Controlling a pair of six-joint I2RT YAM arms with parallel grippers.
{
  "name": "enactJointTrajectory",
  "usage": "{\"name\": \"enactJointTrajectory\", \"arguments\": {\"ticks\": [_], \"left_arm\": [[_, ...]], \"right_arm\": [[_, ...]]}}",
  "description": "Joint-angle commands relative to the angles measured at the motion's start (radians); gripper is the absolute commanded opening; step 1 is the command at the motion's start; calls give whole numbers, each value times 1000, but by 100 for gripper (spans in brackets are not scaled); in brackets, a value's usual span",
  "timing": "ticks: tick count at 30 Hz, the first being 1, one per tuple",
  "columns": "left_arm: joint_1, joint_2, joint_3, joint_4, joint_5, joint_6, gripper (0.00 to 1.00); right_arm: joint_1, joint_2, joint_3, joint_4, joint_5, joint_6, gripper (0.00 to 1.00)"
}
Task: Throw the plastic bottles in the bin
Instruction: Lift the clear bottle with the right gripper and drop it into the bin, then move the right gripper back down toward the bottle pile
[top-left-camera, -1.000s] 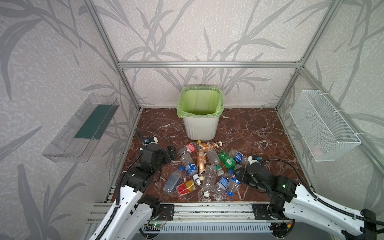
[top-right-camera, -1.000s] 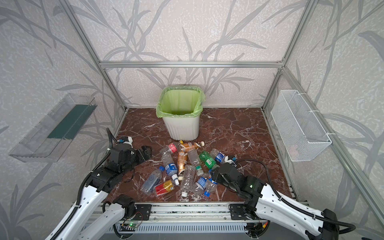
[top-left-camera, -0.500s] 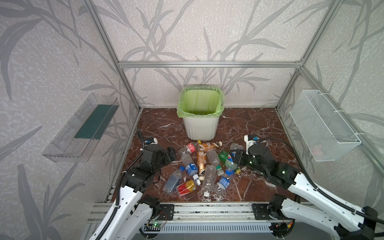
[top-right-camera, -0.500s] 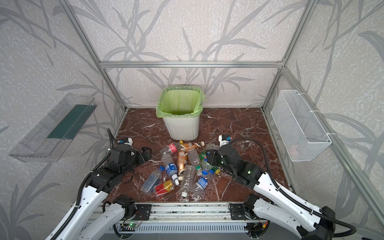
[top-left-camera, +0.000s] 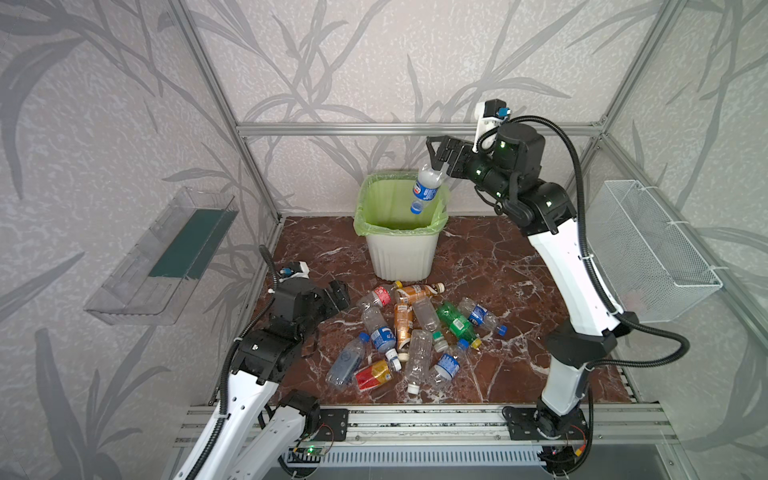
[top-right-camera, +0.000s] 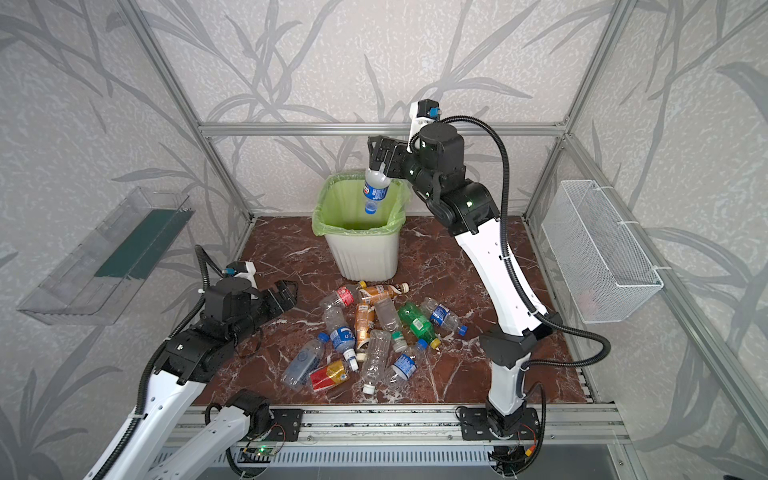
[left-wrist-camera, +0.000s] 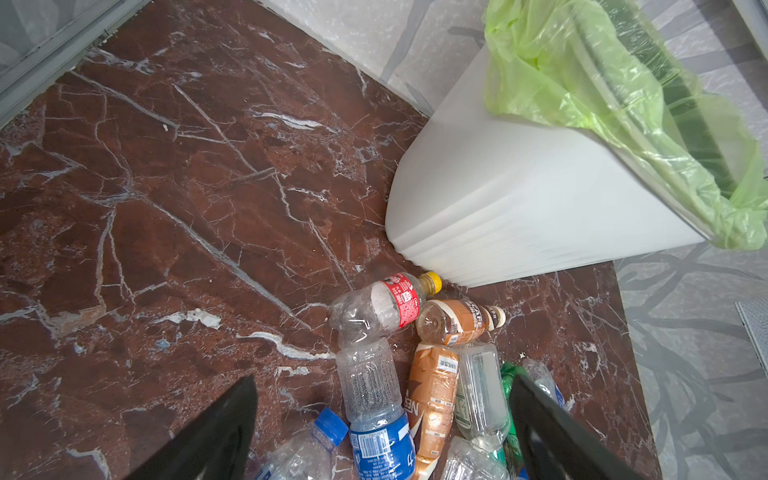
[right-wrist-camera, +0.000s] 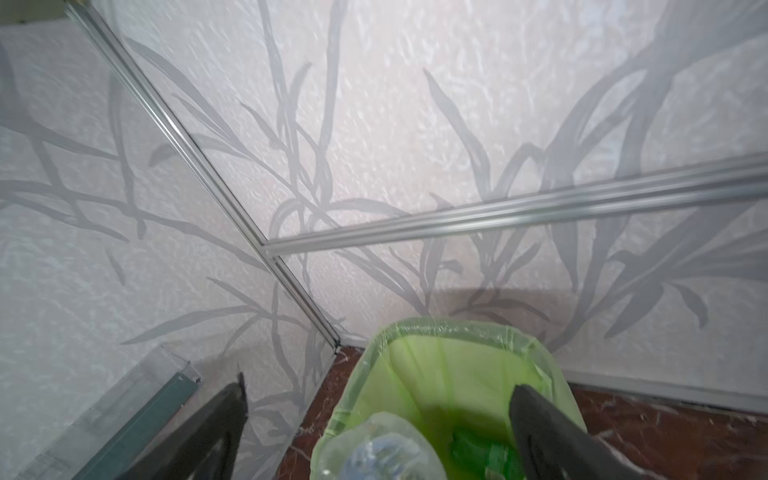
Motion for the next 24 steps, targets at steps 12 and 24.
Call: {"name": "enactJointTrajectory", "arguments": {"ticks": [12,24], "left_arm": [[20,-51,-143,-2,22,-7,95],[20,-95,-229,-45,130,-65,93]], "right_arm": [[-57,-844,-1400,151,33,109,96],[-39,-913,-1760,266,-102,308,91]]}}
